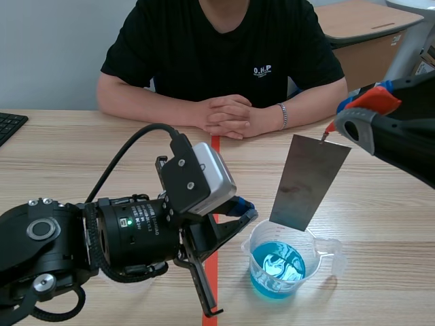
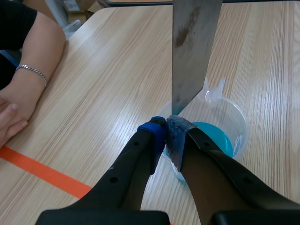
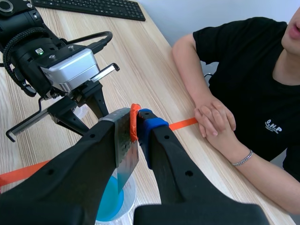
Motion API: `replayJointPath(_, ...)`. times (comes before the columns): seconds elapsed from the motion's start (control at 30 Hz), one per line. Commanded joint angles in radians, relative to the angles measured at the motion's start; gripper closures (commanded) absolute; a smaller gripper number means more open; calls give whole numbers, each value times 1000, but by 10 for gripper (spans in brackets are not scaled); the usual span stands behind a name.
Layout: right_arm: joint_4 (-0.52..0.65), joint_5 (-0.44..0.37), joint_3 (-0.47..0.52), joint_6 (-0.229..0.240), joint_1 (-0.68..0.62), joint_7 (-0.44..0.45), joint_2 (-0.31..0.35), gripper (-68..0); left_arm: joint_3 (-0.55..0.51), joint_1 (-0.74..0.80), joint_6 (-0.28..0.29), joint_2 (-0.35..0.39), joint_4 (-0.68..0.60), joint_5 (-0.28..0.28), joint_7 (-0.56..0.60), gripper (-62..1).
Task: Do the redox reaction experiment.
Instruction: 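Point at the plate with the left hand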
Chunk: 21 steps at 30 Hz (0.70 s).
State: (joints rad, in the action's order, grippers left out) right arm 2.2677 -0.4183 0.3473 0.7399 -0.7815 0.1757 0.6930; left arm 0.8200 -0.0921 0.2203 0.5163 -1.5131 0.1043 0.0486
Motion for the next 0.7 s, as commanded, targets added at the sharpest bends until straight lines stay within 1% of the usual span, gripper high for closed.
replayJointPath(0.0,11,-11,8,6,8,15,8,-15,0,-5,-1,15,-13,3,14,-42)
replayJointPath(0.17,11,-7,8,6,9,15,8,-15,-2,4,-2,68,-14,5,18,-42)
replayJointPath(0.3,11,-7,8,6,9,15,8,-15,-29,41,-20,125,-14,6,72,-42)
replayJointPath(0.57,11,-4,8,6,9,15,8,-15,-148,167,-20,241,-31,8,120,-42)
replayJointPath(0.67,11,-4,8,6,9,15,8,-15,-217,236,-21,287,-68,39,120,-42)
